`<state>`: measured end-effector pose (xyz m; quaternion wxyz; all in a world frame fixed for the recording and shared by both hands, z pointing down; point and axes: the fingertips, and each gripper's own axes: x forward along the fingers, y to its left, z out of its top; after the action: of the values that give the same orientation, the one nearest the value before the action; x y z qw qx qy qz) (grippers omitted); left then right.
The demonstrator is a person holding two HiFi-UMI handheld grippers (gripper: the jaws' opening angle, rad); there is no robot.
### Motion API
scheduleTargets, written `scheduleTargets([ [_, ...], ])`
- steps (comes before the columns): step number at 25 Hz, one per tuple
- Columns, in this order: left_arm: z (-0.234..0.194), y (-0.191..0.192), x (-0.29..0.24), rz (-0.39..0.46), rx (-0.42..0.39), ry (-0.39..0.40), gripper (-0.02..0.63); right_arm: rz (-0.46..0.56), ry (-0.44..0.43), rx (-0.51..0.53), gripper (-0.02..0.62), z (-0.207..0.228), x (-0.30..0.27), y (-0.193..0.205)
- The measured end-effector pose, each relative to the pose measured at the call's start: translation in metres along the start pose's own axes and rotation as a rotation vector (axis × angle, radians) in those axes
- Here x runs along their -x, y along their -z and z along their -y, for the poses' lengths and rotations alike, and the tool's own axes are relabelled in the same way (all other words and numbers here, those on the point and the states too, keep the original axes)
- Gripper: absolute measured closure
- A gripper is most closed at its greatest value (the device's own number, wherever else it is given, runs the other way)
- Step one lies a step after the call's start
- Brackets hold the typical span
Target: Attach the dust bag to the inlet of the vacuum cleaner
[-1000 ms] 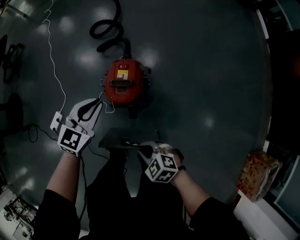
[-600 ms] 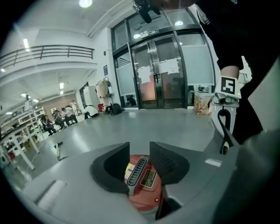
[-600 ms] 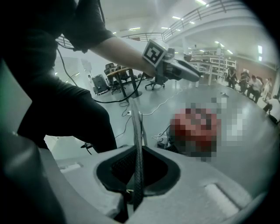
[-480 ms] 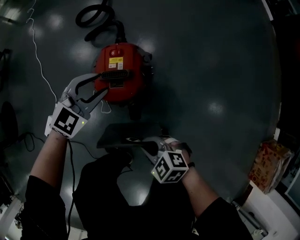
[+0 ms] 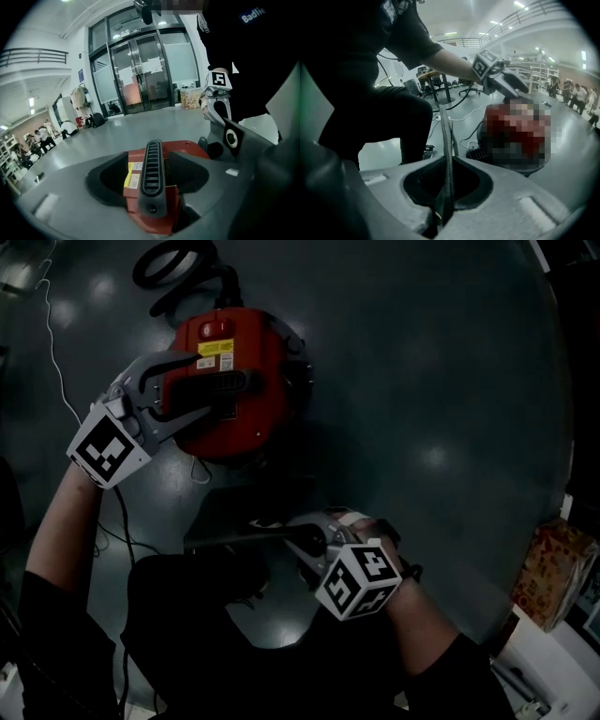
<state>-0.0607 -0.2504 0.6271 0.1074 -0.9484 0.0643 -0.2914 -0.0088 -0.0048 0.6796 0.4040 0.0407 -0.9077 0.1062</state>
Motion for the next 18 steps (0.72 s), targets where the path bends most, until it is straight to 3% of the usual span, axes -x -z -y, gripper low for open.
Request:
scheduleTargets([
  [10, 0.017, 0.019, -0.022, -0.056, -0.165, 0.178, 0.365, -0.004, 0.046, 0.058, 0.571, 0.028, -0.012, 0.006],
  [14, 0.011, 0.018, -0.023, -0.050, -0.185, 0.149, 0.427, -0.050, 0.079, 0.084, 0.571, 0.038, -0.012, 0.011],
  [18, 0.007, 0.018, -0.024, -0.032, -0.165, 0.111, 0.446, -0.068, 0.110, 0.092, 0.571, 0.046, -0.013, 0.017],
])
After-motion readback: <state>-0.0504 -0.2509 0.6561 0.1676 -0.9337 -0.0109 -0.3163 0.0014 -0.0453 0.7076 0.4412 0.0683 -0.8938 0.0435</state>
